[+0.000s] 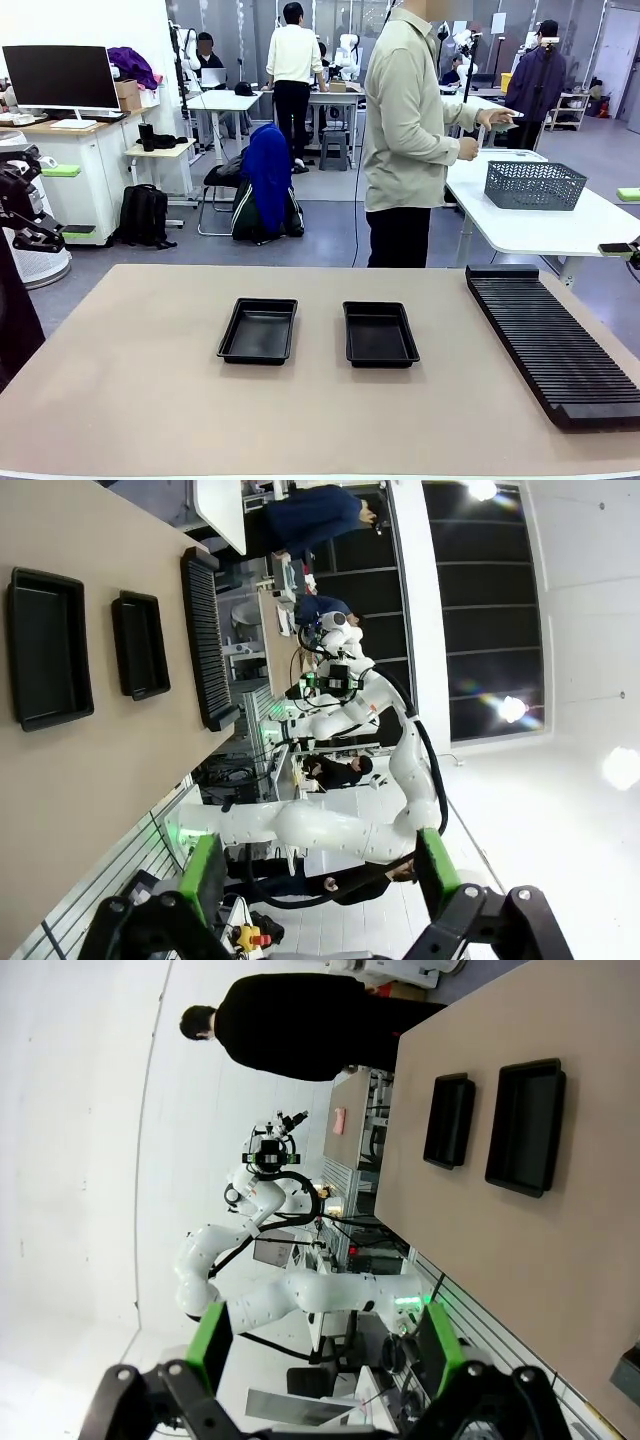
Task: Inspect and transfer BCBs to ESD trays.
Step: Pick up the Blank PCB from the PCB Rack and place it in the left ESD tray.
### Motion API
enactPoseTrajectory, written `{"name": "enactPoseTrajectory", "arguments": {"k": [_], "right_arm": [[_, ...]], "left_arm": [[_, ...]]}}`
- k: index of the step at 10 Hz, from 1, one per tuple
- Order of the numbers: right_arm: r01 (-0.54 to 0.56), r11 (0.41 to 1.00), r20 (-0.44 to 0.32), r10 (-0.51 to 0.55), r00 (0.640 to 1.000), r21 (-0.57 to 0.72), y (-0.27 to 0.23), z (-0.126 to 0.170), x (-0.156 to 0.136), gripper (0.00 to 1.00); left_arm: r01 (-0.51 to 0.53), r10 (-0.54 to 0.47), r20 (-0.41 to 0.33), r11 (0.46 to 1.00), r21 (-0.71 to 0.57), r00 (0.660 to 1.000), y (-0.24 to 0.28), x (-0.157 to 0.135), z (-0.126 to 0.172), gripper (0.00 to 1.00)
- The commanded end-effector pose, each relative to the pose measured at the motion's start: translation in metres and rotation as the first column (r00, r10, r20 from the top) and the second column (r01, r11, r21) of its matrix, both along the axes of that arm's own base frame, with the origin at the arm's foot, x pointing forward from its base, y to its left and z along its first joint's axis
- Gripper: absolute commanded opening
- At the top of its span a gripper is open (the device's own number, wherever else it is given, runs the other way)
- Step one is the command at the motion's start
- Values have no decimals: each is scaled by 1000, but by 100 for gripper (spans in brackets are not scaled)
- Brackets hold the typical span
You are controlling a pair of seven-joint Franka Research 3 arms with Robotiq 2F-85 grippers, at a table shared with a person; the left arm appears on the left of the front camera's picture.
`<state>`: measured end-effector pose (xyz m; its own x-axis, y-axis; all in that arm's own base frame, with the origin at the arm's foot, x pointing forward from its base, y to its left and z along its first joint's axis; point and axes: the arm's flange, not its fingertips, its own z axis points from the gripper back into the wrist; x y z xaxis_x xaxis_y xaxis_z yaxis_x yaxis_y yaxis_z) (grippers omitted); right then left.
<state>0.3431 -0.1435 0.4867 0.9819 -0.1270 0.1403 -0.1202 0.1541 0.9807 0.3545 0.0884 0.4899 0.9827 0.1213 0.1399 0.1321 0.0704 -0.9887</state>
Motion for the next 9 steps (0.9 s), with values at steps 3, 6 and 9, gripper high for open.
{"name": "enactPoseTrajectory", "arguments": {"k": [3,6,9], "right_arm": [[55,998,-68,-55,996,-11,4,1,-3,100],[66,998,-88,-66,994,-9,6,2,-1,100],[83,996,-118,-85,989,-17,8,5,1,100]], "left_arm": [[-46,46,-13,999,-4,999,-4,-7,1,100],[-67,67,-9,998,-3,998,-2,-8,1,100],[-65,65,2,998,-7,998,2,-10,2,100]]}}
